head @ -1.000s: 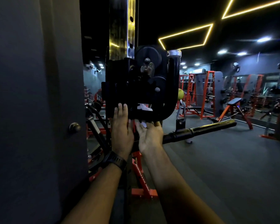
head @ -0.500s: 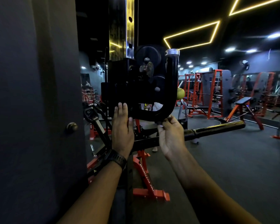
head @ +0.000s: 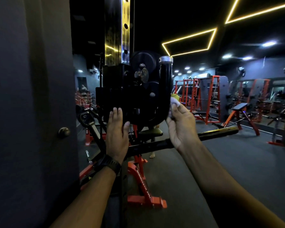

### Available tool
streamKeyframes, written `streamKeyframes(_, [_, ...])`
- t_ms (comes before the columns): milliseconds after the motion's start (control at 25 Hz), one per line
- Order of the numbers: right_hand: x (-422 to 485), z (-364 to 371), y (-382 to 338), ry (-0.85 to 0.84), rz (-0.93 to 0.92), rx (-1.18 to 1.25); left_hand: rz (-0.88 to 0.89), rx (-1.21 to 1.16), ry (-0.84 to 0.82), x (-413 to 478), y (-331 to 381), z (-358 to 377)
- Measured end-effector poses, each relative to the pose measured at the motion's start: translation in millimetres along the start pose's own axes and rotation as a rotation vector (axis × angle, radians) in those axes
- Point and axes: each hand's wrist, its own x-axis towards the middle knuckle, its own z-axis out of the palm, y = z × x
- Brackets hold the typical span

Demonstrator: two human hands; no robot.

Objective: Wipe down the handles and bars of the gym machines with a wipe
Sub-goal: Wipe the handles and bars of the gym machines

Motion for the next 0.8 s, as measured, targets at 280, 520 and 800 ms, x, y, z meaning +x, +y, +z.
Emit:
streamKeyframes(280, [2.0, 24.8, -37.7, -0.008, -0.067, -0.177, 0.022, -0.021, 0.014, 1.6, -1.8, 2.8])
streamKeyframes(520, [12.4, 42.6, -58.0, -0.047, -0.116, -0.348, 0.037, -0.022, 0.008, 3.3, 2.5, 0.2])
streamKeyframes(800, [18.2, 57.8, -71.0, -0.061, -0.180, -0.421, 0.054, -0.032, 0.002, 5.9, -2.5, -0.1])
